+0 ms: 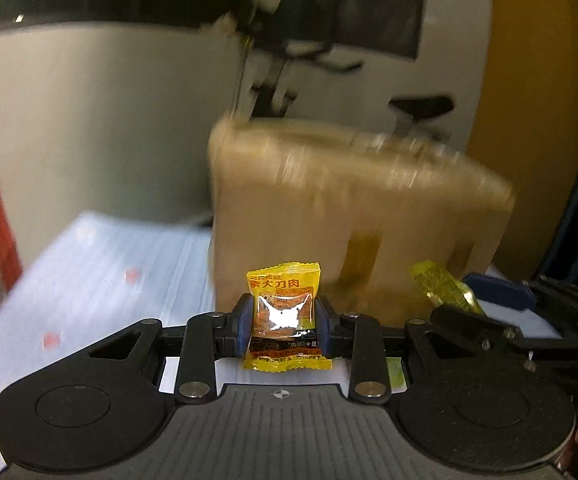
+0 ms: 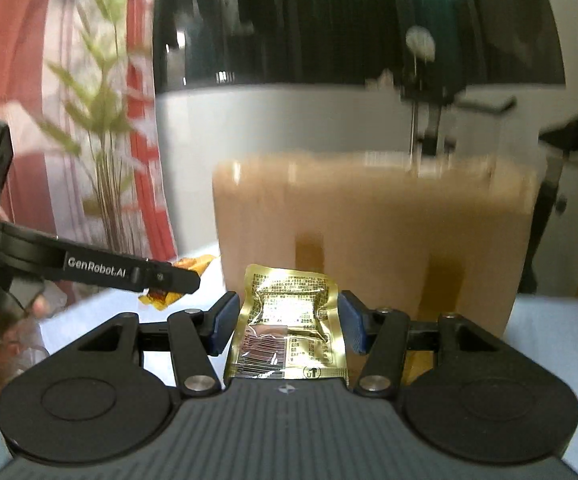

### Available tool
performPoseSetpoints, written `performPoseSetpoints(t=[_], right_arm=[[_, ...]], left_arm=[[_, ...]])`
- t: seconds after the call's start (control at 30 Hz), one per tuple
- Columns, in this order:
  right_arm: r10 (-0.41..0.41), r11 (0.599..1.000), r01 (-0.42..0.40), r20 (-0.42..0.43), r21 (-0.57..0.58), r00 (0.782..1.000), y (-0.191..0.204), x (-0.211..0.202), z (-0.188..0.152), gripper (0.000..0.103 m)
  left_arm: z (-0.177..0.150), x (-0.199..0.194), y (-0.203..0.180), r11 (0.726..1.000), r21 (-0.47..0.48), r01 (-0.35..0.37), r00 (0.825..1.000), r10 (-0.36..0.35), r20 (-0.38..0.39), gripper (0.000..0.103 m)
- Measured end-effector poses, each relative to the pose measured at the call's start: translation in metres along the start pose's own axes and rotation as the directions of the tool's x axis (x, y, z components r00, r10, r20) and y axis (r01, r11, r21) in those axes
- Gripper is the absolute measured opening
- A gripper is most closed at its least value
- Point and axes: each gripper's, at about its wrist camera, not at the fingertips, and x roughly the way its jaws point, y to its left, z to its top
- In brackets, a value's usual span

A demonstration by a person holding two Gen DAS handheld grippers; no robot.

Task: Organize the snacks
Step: 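Lift both held packets and carry them over the lined box, then open both tools to drop the packets into the box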

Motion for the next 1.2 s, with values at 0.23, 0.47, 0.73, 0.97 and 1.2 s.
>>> performPoseSetpoints(t=[0.23,0.47,0.73,0.97,1.2], right_arm=[[-0.051,0.995,0.04,0.136,0.087,0.989,-0.04,0.005,0.072,0.057],[-0.141,0.988,0.136,0.075,0.072,0.987,-0.08,0.048,0.096,0.057],[-0.194,0.978,0.195,-0.017,0.079,0.981,-0.097,0.061,0.079,0.069],[-0.199,0.977,0.198,0.009,0.076,0.98,-0.093,0.041,0.073,0.069],[-0.186,0.981,0.184,0.017,0.065,0.982,-0.083,0.019,0.072,0.069]], left_arm=[[0.074,0.001,-0.012,0.996,0.046,0.079,0.988,-0.084,0.129,0.034],[0.118,0.057,-0.032,0.992,0.03,0.124,0.986,-0.126,0.113,0.034],[0.117,0.09,-0.05,0.995,0.048,0.084,0.995,-0.086,0.044,0.059],[0.11,0.07,-0.04,0.996,0.077,0.051,0.998,-0.053,0.029,0.062],[0.109,0.054,-0.04,0.995,0.085,0.045,0.998,-0.048,0.04,0.064]])
